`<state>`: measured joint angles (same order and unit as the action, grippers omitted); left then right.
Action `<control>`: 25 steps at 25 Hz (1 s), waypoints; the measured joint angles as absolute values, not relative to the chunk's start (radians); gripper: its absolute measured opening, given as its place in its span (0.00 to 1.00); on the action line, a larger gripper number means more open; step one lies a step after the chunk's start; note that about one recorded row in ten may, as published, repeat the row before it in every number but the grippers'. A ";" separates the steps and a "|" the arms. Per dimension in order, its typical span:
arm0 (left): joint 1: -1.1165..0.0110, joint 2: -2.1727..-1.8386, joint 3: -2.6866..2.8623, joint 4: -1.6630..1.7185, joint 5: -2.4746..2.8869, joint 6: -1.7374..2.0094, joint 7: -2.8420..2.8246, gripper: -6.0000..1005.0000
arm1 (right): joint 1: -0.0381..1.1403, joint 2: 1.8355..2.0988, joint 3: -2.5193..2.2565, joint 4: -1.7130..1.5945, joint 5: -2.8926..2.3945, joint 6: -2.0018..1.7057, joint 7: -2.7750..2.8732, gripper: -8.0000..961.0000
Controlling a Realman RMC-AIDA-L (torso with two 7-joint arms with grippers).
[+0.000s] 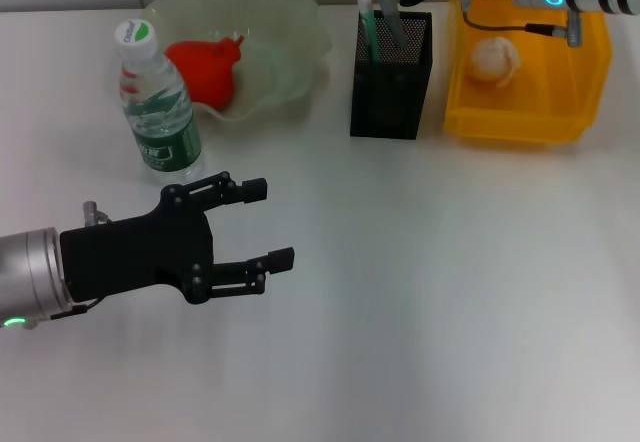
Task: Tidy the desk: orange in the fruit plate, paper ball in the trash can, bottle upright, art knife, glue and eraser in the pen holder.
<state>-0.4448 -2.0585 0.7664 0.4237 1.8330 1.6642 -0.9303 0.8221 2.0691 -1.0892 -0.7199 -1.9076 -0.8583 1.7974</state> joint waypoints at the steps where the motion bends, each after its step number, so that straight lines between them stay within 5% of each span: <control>1: -0.445 -2.058 0.766 0.424 1.833 1.664 -0.930 0.84 | 0.822 2.069 -1.089 -0.720 -1.908 -0.858 1.797 0.15; 14: -0.449 -2.060 0.767 0.442 1.835 1.663 -0.895 0.84 | 0.818 2.075 -1.086 -0.706 -1.904 -0.827 1.792 0.14; 22: -0.451 -2.059 0.767 0.442 1.835 1.668 -0.902 0.84 | 0.803 2.076 -1.081 -0.725 -1.887 -0.851 1.806 0.43; 25: -0.450 -2.059 0.767 0.439 1.831 1.677 -0.917 0.84 | 0.711 2.075 -1.077 -0.807 -1.725 -0.965 1.766 0.56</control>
<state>-0.4501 -2.0585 0.7667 0.4393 1.8307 1.6771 -0.9173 0.7107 2.0751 -1.0770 -0.8070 -1.7255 -0.9649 1.7656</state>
